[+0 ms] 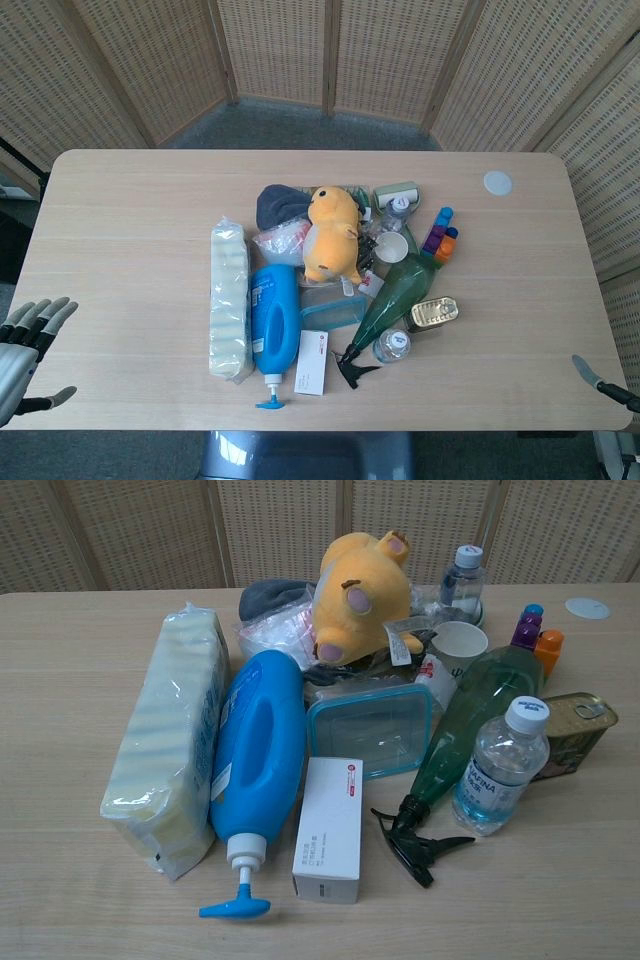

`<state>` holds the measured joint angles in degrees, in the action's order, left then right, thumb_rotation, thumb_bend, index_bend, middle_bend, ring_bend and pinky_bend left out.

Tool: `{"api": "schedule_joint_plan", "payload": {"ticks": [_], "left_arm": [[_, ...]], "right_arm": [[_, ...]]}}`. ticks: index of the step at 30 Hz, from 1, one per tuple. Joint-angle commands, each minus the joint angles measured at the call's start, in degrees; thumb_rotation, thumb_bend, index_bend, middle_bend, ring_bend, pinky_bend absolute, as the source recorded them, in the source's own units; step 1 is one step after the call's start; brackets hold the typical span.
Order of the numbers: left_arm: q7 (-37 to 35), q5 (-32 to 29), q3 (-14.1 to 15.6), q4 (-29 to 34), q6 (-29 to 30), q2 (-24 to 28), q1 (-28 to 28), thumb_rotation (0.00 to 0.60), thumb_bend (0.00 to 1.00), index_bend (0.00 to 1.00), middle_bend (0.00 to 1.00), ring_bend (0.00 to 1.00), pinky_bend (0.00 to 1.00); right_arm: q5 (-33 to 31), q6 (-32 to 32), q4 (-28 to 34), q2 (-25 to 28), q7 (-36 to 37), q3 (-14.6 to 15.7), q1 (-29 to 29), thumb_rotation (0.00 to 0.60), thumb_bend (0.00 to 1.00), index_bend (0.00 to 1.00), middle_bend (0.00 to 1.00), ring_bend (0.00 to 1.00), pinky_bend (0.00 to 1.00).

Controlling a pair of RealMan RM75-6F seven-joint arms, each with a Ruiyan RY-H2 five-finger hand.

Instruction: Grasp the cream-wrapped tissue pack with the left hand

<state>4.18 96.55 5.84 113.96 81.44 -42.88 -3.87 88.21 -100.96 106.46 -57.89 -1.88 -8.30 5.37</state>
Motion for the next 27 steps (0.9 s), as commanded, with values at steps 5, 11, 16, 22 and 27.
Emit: {"api": "schedule_joint_plan", "payload": {"ticks": [5, 11, 16, 22, 27], "left_arm": [[0.38, -0.03, -0.02, -0.05, -0.07, -0.06, 0.08, 0.6, 0.0, 0.0, 0.0, 0.0, 0.0], [-0.23, 0.86, -0.39, -1.56, 0.19, -0.39, -0.26, 0.6, 0.0, 0.0, 0.0, 0.0, 0.0], [-2.22, 3.06, -1.8, -7.63, -0.76, -3.53, -2.63, 0.6, 0.0, 0.0, 0.0, 0.0, 0.0], [-4.9, 9.15, -4.44, -18.69, -2.6, -7.46, -9.02, 0.6, 0.0, 0.0, 0.0, 0.0, 0.0], [-10.29, 13.76, -4.99, -26.67, -4.99, -11.54, -15.02, 0.6, 0.0, 0.0, 0.0, 0.0, 0.0]], "right_arm": [[-0.32, -0.3, -0.57, -0.37, -0.64, -0.34, -0.06, 0.506, 0.0, 0.0, 0.0, 0.0, 0.0], [-1.69, -0.05, -0.63, -0.18, 0.0, -0.86, -0.07, 0.503, 0.0, 0.0, 0.0, 0.0, 0.0], [-2.94, -0.49, -0.73, 0.02, -1.29, -1.57, 0.04, 0.504, 0.0, 0.0, 0.0, 0.0, 0.0], [-4.04, -1.66, 0.21, 0.75, -3.32, -2.39, 0.5, 0.506, 0.0, 0.0, 0.0, 0.0, 0.0], [-3.65, -1.77, 0.81, 1.12, -2.95, -2.15, 0.74, 0.502, 0.0, 0.0, 0.0, 0.0, 0.0]]}}
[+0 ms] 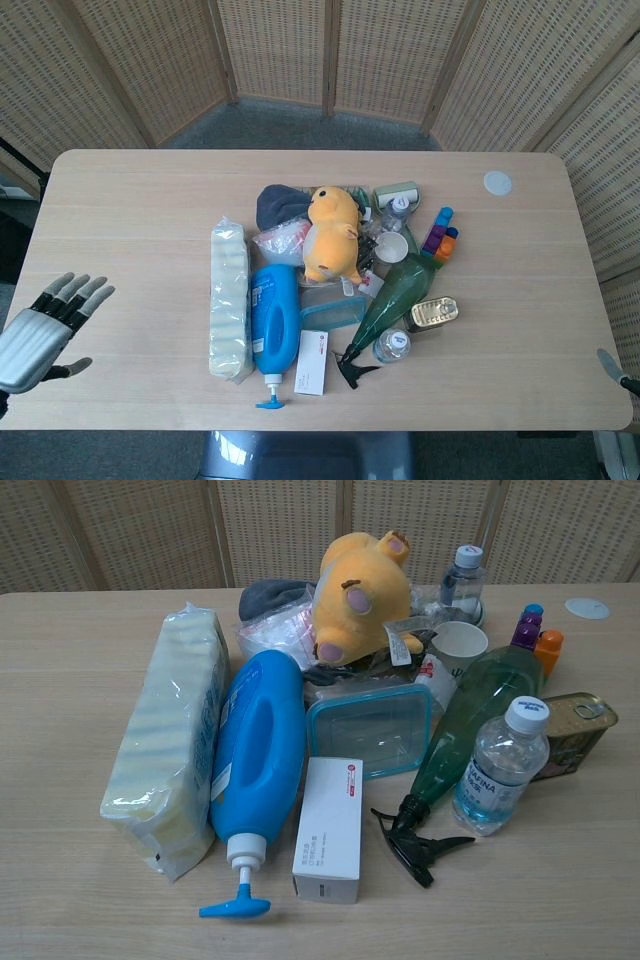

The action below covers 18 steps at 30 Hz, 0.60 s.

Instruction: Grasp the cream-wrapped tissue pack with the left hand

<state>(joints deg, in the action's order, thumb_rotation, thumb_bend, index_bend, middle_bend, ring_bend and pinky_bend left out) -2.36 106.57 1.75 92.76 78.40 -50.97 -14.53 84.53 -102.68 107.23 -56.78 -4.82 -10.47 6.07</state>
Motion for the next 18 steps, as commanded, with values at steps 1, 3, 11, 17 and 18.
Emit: {"api": "schedule_joint_plan", "payload": {"ticks": [1, 3, 11, 17, 18], "left_arm": [[-4.72, 4.81, -0.81, -7.29, -2.29, -4.46, -5.49, 0.6, 0.0, 0.0, 0.0, 0.0, 0.0], [-7.13, 7.4, -0.3, -11.44, -2.78, -6.65, -8.02, 0.6, 0.0, 0.0, 0.0, 0.0, 0.0], [-12.49, 13.45, 2.82, -21.11, -3.84, -12.06, -14.55, 0.6, 0.0, 0.0, 0.0, 0.0, 0.0], [-11.2, 14.74, 3.61, -23.02, -6.97, -14.98, -19.11, 0.6, 0.0, 0.0, 0.0, 0.0, 0.0], [-10.79, 14.91, 3.66, -23.34, -7.57, -15.63, -20.01, 0.6, 0.0, 0.0, 0.0, 0.0, 0.0]], "right_arm": [[0.08, -0.15, 0.09, 0.01, -0.03, 0.01, 0.07, 0.504, 0.0, 0.0, 0.0, 0.0, 0.0], [0.19, -0.42, 0.17, 0.0, -0.03, -0.01, 0.19, 0.507, 0.0, 0.0, 0.0, 0.0, 0.0], [-0.21, -1.02, 0.55, 0.23, 1.24, -0.38, 0.58, 0.502, 0.0, 0.0, 0.0, 0.0, 0.0], [0.01, -1.16, 0.72, 0.48, 1.7, -0.35, 0.74, 0.506, 0.0, 0.0, 0.0, 0.0, 0.0], [0.04, -1.19, 0.75, 0.5, 1.76, -0.34, 0.77, 0.507, 0.0, 0.0, 0.0, 0.0, 0.0]]}}
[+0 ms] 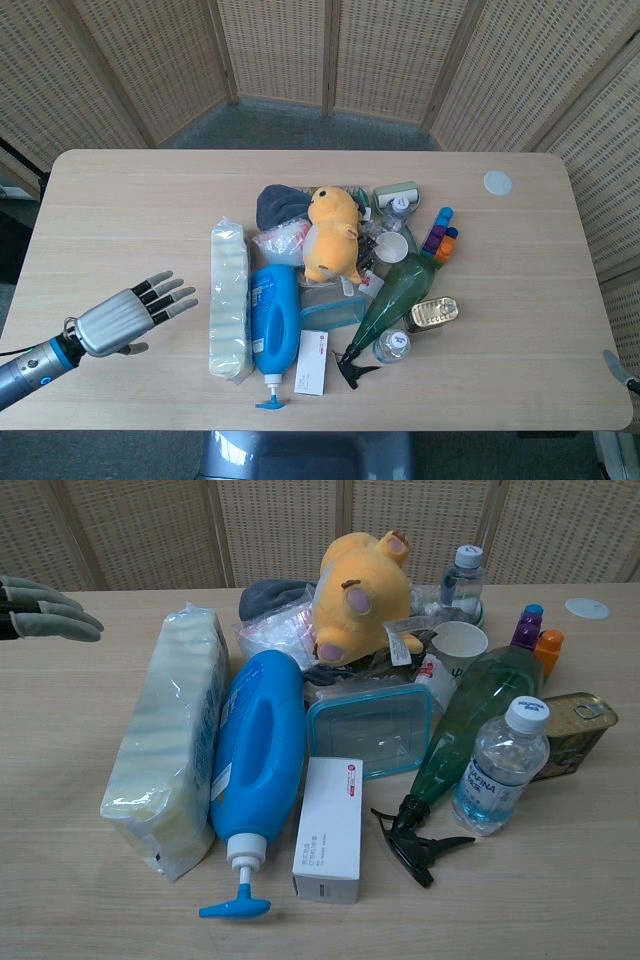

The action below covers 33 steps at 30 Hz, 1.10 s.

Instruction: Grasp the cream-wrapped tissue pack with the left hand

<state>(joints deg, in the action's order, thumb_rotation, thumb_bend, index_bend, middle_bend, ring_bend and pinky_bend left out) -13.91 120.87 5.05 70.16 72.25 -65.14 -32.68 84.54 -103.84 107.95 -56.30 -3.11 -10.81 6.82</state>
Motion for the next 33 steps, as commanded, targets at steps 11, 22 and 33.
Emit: {"api": "schedule_joint_plan", "payload": {"ticks": [11, 22, 33], "left_arm": [[3.44, -1.54, 0.39, -3.1, -5.71, -8.3, -7.04, 0.6, 0.0, 0.0, 0.0, 0.0, 0.0], [5.3, -3.49, 1.74, -5.08, -10.21, -14.01, -11.44, 0.6, 0.0, 0.0, 0.0, 0.0, 0.0], [8.75, -4.97, 4.14, -5.85, -12.2, -16.54, -12.73, 0.6, 0.0, 0.0, 0.0, 0.0, 0.0]], "right_arm": [[-0.07, -0.24, 0.36, 0.83, 2.16, -0.05, 0.5, 0.505, 0.0, 0.0, 0.0, 0.0, 0.0], [-0.93, -0.75, 0.52, 1.84, 5.06, -0.52, 1.14, 0.5, 0.0, 0.0, 0.0, 0.0, 0.0], [-0.48, -0.87, 0.59, 2.47, 6.74, -0.39, 1.45, 0.506, 0.0, 0.0, 0.0, 0.0, 0.0]]}}
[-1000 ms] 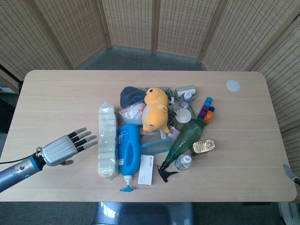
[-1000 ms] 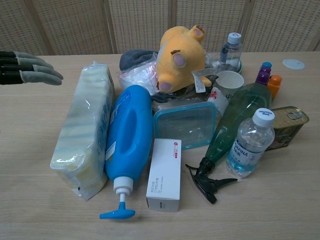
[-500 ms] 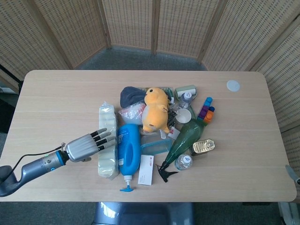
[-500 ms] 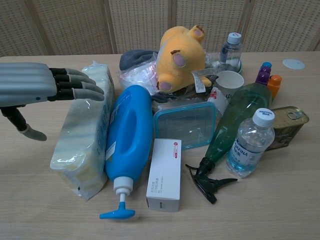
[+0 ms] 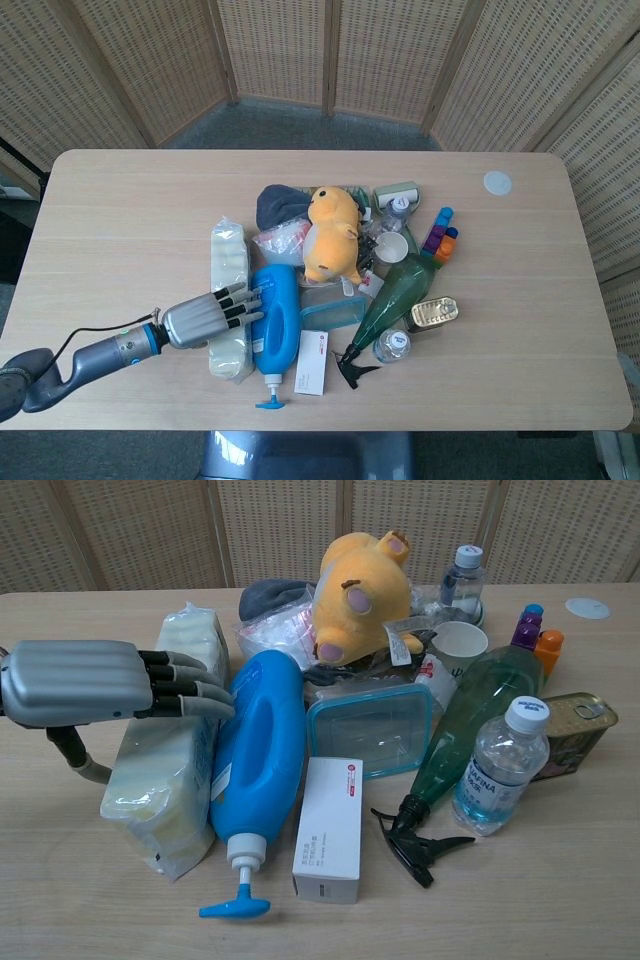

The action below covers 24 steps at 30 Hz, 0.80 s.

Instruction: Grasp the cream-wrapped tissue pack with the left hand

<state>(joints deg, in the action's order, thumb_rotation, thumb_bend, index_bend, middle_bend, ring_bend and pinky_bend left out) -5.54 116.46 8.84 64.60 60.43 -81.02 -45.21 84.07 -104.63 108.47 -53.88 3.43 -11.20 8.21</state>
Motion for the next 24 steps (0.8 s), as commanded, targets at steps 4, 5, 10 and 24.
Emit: {"api": "schedule_joint_plan", "payload": {"ticks": [4, 5, 10, 24], "left_arm": [[1.35, -1.2, 0.47, -0.85, 0.45, -1.69, -0.18, 0.6, 0.0, 0.04, 0.02, 0.0, 0.01], [1.76, -1.3, 0.53, -0.95, 0.59, -1.83, -0.16, 0.6, 0.0, 0.1, 0.06, 0.0, 0.04], [4.58, -1.39, 0.44, -3.23, 3.68, -3.57, 0.73, 0.6, 0.0, 0.57, 0.56, 0.34, 0.47], [5.92, -4.18, -1.69, -1.22, 9.36, -1.08, 0.72, 0.6, 0.0, 0.84, 0.83, 0.59, 0.67]], "right_arm": [[-0.13, -0.11, 0.1, 0.22, 0.7, -0.05, 0.16, 0.505, 0.0, 0.0, 0.0, 0.0, 0.0], [-0.1, -0.06, 0.12, 0.26, 0.81, -0.03, 0.17, 0.504, 0.0, 0.0, 0.0, 0.0, 0.0], [0.16, -0.04, 0.17, 0.19, 0.64, 0.08, 0.14, 0.504, 0.0, 0.0, 0.0, 0.0, 0.0], [0.23, -0.11, 0.38, 0.1, 0.43, 0.15, 0.23, 0.504, 0.0, 0.0, 0.0, 0.0, 0.0]]}}
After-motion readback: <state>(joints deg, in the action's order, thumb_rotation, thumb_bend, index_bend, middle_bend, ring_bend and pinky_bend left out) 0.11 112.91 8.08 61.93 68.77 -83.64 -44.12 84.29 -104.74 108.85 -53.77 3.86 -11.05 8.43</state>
